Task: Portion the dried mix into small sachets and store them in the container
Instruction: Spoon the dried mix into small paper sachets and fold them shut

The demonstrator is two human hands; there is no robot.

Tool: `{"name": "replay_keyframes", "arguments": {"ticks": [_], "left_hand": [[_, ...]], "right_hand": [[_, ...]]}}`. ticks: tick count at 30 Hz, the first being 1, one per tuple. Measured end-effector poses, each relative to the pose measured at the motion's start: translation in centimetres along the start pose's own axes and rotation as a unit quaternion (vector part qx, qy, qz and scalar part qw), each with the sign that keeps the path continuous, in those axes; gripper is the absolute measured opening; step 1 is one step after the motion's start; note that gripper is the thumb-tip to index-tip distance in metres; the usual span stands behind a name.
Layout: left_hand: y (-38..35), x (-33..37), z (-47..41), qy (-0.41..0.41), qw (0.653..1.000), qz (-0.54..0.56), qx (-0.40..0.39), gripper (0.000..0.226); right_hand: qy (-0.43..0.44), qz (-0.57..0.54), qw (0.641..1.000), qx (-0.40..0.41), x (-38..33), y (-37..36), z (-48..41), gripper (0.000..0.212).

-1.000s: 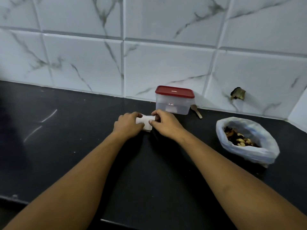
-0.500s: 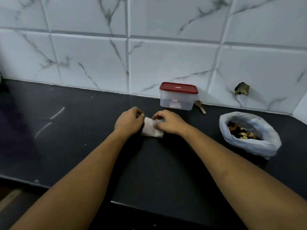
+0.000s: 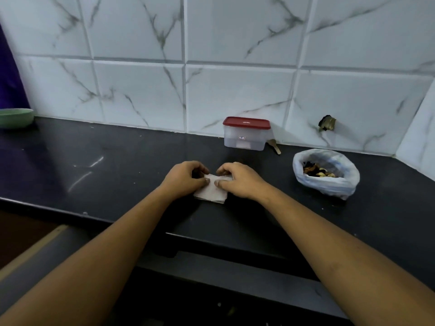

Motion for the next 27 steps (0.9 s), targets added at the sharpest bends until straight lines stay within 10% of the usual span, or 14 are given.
{"name": "replay_keyframes", "arguments": {"ticks": [27], "left_hand": [[2.6,4.9,0.3,-0.106,0.953,0.204,0.199,0.024]], "right_hand": [[-0.066,-0.205,0.962,0.166,3.6,5.1,0.9,0.004]]}}
Point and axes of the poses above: each hand's wrist, its own z-axis away from the middle knuckle, its own y-axis out of the back of the hand, x = y × z, the point moved 8 cm from there along -z, towards the middle knuckle, and after that the axes turned 15 degrees about z, right-handed, at the moved point
